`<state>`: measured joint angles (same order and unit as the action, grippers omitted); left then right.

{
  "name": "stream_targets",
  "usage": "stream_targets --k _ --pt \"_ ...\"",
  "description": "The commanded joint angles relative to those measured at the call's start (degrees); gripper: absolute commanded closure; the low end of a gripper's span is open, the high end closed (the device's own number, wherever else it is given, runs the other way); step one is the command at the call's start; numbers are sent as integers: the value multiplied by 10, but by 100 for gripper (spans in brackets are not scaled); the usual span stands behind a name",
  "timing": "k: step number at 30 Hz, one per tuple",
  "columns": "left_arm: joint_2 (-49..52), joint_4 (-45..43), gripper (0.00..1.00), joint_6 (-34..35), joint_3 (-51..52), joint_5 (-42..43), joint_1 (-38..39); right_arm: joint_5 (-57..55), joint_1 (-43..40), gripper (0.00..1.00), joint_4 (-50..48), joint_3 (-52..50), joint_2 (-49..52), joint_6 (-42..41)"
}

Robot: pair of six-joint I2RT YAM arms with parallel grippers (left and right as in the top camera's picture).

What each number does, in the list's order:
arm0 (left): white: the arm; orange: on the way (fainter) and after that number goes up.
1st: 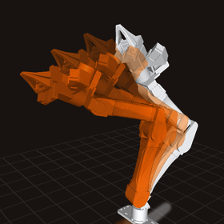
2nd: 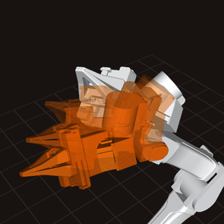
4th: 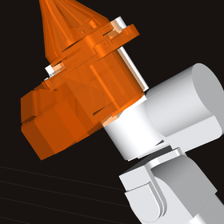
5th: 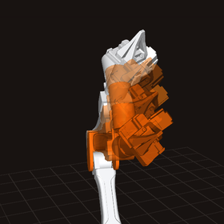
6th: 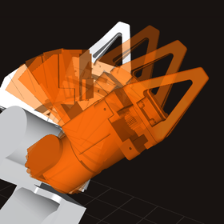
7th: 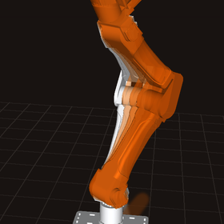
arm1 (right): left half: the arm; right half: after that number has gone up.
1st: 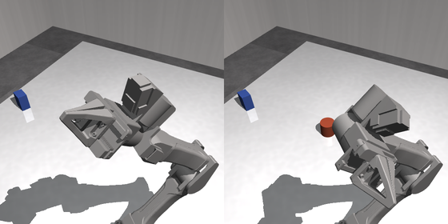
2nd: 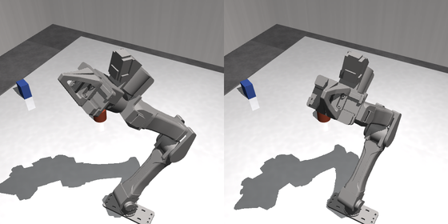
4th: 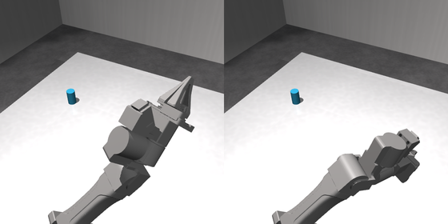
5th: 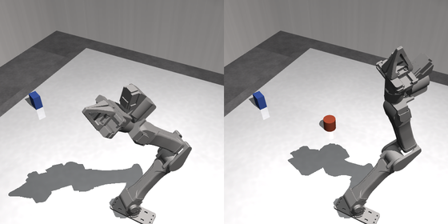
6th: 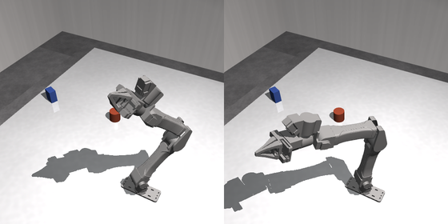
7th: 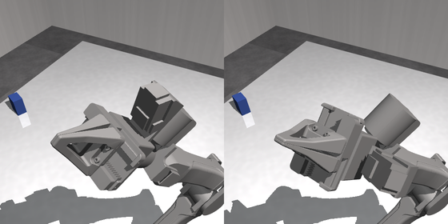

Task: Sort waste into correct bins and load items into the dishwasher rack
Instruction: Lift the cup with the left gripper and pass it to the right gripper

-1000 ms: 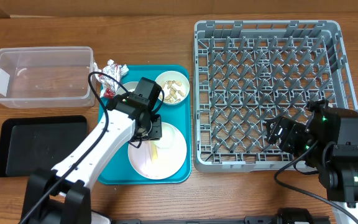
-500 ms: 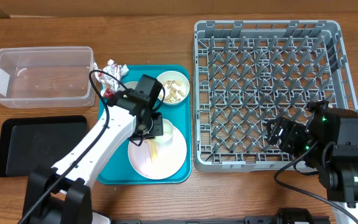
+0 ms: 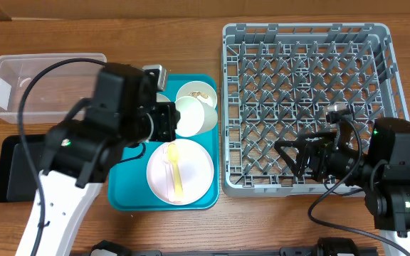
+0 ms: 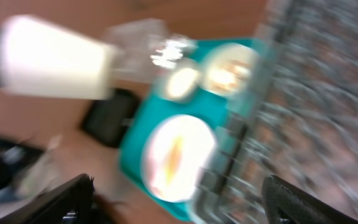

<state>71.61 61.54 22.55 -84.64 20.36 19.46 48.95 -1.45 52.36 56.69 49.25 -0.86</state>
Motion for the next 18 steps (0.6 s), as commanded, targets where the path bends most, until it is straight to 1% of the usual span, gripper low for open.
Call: stream_targets --k 1,4,6,8,12,15,18 --pt "7 -8 96 -33 -5 200 -23 181 2 12 -37 15 -3 26" --pt "7 -27 96 -35 -5 266 -25 237 5 14 -74 15 -3 26" --pt "7 -60 96 -40 -5 327 -25 252 10 15 -90 15 -3 26" --pt "7 -96 96 -39 -5 368 -25 254 20 15 -99 15 -3 26" --pt "7 -138 96 -22 -5 406 -24 270 48 15 -138 15 -3 26" --pt "7 -154 96 -22 -5 430 -24 296 75 14 -198 15 -3 26" --pt "7 -155 96 -22 -5 438 -24 297 95 14 -254 15 -3 26"
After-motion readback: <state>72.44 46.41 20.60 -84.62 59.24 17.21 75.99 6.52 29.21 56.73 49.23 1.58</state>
